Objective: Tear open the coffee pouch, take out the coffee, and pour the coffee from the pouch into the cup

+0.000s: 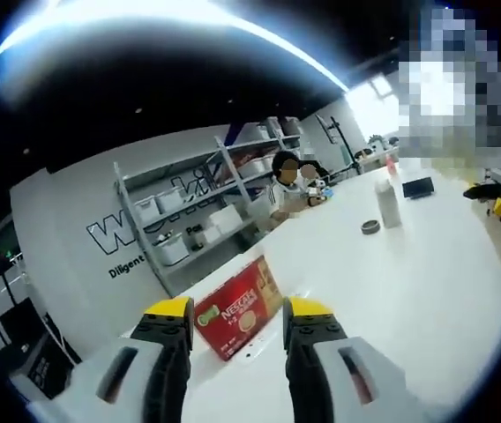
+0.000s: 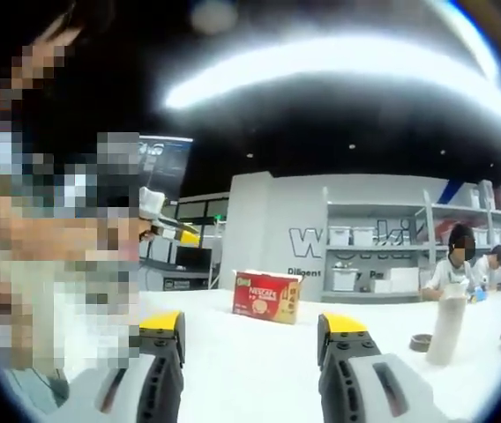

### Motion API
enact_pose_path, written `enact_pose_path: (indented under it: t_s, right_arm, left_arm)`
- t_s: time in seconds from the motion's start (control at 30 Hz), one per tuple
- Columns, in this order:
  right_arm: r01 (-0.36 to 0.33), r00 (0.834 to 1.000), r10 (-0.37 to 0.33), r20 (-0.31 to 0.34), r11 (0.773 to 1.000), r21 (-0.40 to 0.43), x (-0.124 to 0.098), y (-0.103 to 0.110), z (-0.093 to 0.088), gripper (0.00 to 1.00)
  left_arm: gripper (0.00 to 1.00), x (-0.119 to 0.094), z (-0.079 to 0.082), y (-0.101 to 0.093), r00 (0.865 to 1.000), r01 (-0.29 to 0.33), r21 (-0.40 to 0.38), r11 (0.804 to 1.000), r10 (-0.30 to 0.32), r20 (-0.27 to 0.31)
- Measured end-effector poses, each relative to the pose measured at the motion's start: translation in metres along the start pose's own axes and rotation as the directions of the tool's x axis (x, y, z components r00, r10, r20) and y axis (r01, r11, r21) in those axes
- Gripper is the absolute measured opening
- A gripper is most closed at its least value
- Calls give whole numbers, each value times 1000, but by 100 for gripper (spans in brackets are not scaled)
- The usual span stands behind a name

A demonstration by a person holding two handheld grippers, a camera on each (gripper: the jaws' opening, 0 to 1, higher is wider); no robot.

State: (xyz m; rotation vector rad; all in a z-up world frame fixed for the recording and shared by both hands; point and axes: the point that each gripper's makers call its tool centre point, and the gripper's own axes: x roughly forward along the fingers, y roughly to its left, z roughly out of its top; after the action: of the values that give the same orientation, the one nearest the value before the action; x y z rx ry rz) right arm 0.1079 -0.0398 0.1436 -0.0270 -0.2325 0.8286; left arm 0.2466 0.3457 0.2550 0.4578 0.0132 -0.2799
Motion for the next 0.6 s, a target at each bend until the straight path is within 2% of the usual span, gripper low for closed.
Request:
enact_pose_path:
  t_s: [0.13, 0.23, 0.6]
  right_arm:
    - [-7, 1000, 7, 2, 1000, -1, -1, 3, 2, 60]
    - [-11, 1000, 11, 4, 1000, -1, -1, 3, 2, 60]
    - [5, 1000, -5, 5, 1000, 8, -4, -2, 0, 60]
  left_arm:
    - [43, -5, 3, -4, 1000, 12, -28, 1000, -12, 10]
    - [43, -7, 4, -4, 1000, 11, -21, 1000, -11, 7]
    - [43, -14, -7, -4, 1000, 6, -10, 1000, -7, -19]
